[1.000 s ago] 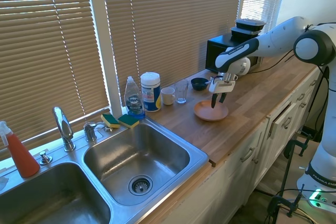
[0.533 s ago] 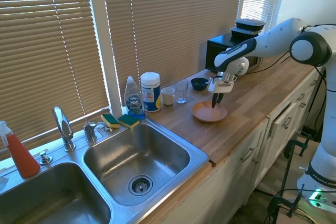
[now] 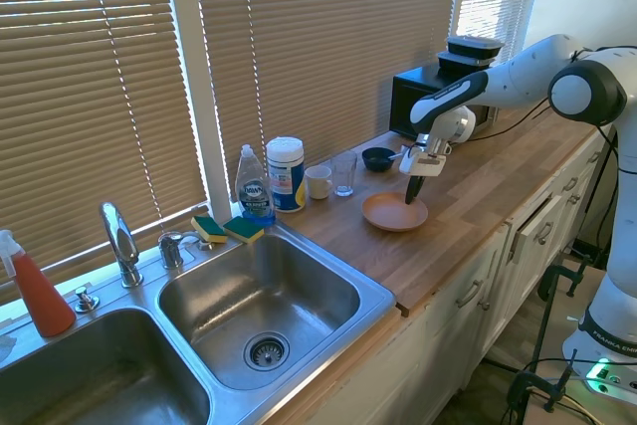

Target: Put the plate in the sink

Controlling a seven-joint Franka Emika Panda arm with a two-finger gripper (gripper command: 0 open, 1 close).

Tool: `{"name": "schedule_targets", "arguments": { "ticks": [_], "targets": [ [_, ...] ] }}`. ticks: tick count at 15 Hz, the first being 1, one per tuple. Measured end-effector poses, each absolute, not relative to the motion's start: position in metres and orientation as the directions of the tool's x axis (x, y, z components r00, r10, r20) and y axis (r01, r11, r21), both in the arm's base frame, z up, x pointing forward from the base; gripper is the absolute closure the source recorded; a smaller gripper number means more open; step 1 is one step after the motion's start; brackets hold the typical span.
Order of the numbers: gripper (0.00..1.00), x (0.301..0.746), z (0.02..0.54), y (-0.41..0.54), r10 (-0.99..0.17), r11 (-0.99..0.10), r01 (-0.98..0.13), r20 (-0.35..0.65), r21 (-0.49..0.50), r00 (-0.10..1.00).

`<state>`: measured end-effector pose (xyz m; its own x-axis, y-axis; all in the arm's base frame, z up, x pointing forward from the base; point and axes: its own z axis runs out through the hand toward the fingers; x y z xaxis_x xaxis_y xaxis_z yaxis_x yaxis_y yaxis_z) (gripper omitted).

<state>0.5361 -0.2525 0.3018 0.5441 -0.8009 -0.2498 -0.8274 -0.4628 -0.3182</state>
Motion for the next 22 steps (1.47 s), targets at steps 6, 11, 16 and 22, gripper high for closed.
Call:
{"name": "schedule_targets", "arguments": {
  "ticks": [6,11,16,22],
  "targets": [
    [1.0,0.528,0.301,-0.262,-0.77,-0.476,-0.8,-0.265,-0.366,0.58],
    [1.0,0.523,0.33,-0.256,-0.752,-0.494,-0.774,-0.253,-0.397,0.609],
    [1.0,0.535,0.388,-0.211,-0.728,-0.53,-0.741,-0.226,-0.413,0.647],
    [1.0,0.575,0.446,-0.086,-0.707,-0.593,-0.716,-0.188,-0.369,0.682]
  ]
}}
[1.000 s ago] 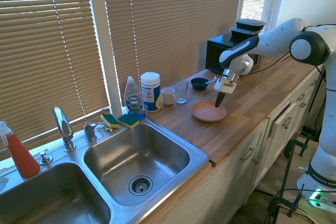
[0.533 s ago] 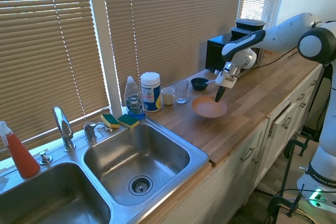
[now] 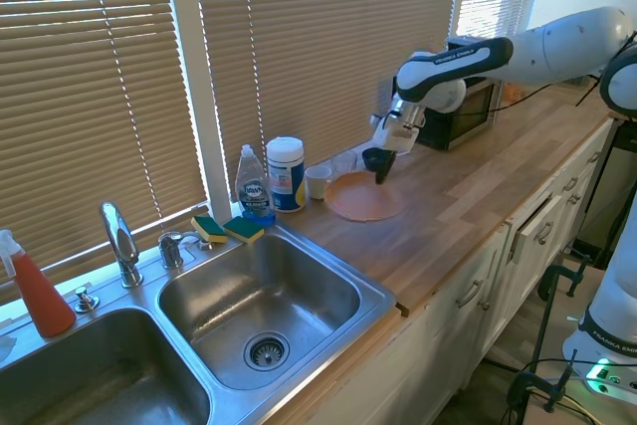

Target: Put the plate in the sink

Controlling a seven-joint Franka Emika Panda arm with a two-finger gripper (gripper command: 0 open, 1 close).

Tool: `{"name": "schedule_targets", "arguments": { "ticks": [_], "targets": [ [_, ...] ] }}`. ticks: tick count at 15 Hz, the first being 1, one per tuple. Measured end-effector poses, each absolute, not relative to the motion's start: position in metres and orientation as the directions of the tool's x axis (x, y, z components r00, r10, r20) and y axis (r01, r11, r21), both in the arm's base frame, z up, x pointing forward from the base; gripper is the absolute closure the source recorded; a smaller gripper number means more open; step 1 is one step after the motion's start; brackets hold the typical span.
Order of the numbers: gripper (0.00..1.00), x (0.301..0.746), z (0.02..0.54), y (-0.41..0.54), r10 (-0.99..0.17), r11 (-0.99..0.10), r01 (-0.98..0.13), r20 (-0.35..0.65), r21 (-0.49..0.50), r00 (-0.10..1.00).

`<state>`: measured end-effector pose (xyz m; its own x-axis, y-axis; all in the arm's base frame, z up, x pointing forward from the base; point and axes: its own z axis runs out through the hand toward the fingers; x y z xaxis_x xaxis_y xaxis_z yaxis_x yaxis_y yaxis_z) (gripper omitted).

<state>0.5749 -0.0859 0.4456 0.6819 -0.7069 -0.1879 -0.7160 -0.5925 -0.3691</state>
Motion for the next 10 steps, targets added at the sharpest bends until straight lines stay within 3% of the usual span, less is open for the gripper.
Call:
{"name": "schedule_targets", "arguments": {
  "ticks": [5,10],
  "targets": [
    [1.0,0.614,0.471,0.04,-0.687,-0.668,-0.685,-0.112,-0.292,0.718],
    [1.0,0.645,0.447,0.148,-0.667,-0.725,-0.663,-0.048,-0.189,0.743]
  ]
}}
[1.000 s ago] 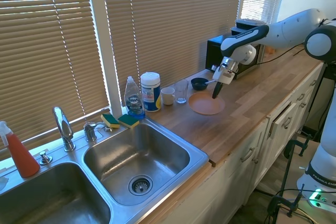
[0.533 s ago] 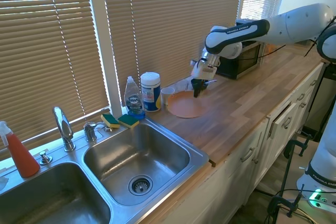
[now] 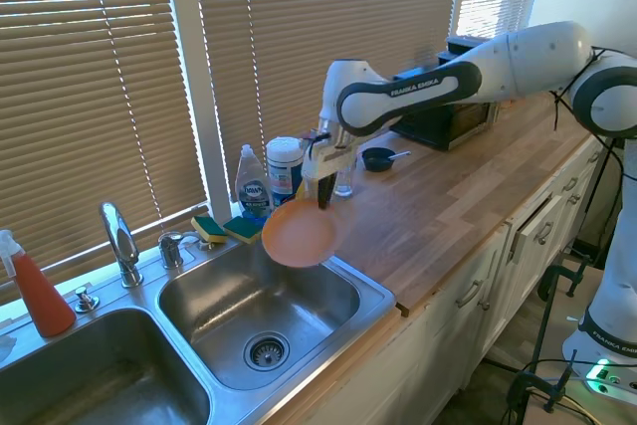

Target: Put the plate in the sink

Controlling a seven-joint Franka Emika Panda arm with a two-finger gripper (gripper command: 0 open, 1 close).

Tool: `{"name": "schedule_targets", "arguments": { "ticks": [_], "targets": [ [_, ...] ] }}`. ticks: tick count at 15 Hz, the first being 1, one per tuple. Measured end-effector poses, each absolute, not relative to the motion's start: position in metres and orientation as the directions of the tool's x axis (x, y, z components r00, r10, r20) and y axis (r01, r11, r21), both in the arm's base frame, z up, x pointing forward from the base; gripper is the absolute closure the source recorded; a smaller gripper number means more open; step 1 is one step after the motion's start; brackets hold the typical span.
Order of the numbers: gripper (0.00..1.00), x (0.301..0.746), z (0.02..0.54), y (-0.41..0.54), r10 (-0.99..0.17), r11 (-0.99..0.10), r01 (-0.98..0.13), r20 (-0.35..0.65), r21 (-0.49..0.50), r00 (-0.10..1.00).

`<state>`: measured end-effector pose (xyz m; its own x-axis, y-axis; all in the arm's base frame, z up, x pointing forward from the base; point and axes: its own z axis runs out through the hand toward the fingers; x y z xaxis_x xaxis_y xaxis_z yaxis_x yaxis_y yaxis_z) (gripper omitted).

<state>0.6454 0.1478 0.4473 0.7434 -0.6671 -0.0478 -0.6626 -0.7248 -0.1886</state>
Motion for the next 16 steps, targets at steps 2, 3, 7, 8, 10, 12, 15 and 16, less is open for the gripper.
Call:
{"name": "schedule_targets", "arguments": {
  "ticks": [2,3,7,8,10,12,15,16],
  "targets": [
    [1.0,0.657,0.43,0.181,-0.661,-0.737,-0.657,-0.033,-0.16,0.75],
    [1.0,0.662,0.42,0.193,-0.659,-0.741,-0.655,-0.029,-0.146,0.752],
    [1.0,0.681,0.368,0.226,-0.648,-0.758,-0.65,-0.045,-0.06,0.76],
    [1.0,0.685,0.354,0.231,-0.647,-0.759,-0.649,-0.048,-0.045,0.761],
    [1.0,0.693,0.331,0.238,-0.65,-0.759,-0.651,-0.054,-0.013,0.758],
    [1.0,0.699,0.312,0.241,-0.654,-0.756,-0.654,-0.063,0.016,0.754],
    [0.0,0.706,0.304,0.242,-0.654,-0.756,-0.653,-0.08,0.042,0.752],
    [0.0,0.708,0.306,0.242,-0.655,-0.755,-0.654,-0.082,0.046,0.751]
  ]
}}
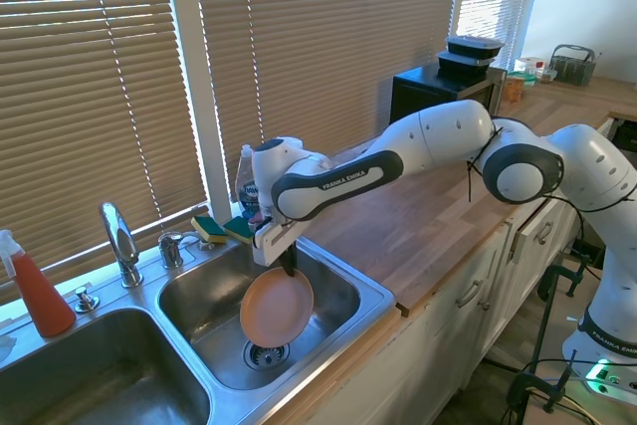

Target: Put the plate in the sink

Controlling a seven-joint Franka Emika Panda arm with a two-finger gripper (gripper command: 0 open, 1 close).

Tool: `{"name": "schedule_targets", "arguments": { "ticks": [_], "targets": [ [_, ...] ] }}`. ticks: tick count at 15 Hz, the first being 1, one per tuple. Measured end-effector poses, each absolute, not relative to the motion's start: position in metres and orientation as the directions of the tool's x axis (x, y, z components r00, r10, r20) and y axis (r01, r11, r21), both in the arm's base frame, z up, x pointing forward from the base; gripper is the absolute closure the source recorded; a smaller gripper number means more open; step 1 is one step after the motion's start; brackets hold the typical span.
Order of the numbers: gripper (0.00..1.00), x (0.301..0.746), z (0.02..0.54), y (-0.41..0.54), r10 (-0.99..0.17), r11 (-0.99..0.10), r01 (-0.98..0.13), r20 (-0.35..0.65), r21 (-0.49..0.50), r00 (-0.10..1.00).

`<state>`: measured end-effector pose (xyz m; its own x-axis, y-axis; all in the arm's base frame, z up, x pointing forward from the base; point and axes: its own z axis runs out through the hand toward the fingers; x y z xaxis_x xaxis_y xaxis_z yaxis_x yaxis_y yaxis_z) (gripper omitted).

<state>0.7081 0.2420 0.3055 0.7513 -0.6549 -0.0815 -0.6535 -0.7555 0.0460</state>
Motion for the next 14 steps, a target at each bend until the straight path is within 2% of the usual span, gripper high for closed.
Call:
{"name": "schedule_targets", "arguments": {
  "ticks": [9,14],
  "targets": [
    [0.0,0.712,0.323,0.244,-0.643,-0.766,-0.642,-0.083,0.045,0.761],
    [0.0,0.706,0.385,0.234,-0.644,-0.765,-0.644,-0.013,-0.009,0.765]
  ]
}}
